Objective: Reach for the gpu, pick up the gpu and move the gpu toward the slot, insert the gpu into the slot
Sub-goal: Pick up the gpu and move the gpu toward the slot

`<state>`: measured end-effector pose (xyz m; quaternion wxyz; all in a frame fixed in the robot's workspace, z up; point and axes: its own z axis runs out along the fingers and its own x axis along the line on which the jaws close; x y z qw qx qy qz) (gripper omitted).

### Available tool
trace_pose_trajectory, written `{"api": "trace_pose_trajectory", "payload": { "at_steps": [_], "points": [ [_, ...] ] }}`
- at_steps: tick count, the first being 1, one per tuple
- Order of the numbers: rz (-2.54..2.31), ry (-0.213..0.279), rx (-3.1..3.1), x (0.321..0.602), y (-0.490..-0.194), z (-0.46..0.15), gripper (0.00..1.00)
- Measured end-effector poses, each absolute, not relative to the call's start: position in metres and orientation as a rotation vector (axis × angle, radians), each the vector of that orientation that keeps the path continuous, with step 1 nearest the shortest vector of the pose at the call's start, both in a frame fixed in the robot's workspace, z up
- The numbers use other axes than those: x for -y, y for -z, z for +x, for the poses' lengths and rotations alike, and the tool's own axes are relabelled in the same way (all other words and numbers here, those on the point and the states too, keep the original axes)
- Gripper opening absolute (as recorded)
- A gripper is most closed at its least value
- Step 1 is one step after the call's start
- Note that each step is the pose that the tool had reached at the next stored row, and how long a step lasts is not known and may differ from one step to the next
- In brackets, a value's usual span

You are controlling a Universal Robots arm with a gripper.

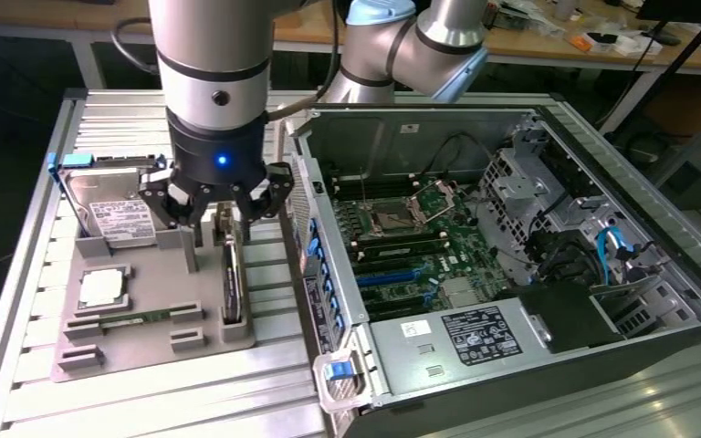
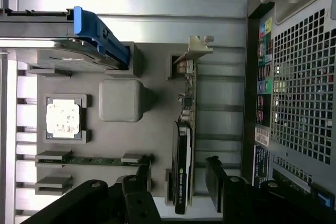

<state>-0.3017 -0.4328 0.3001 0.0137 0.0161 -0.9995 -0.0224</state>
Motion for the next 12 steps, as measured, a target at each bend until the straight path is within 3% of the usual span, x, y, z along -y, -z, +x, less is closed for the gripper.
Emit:
{"api": "trace_pose_trajectory", "payload": {
  "at_steps": [12],
  "points": [
    [0.050, 0.070, 3.113, 0.438, -0.277, -0.296, 0.54]
  ]
}}
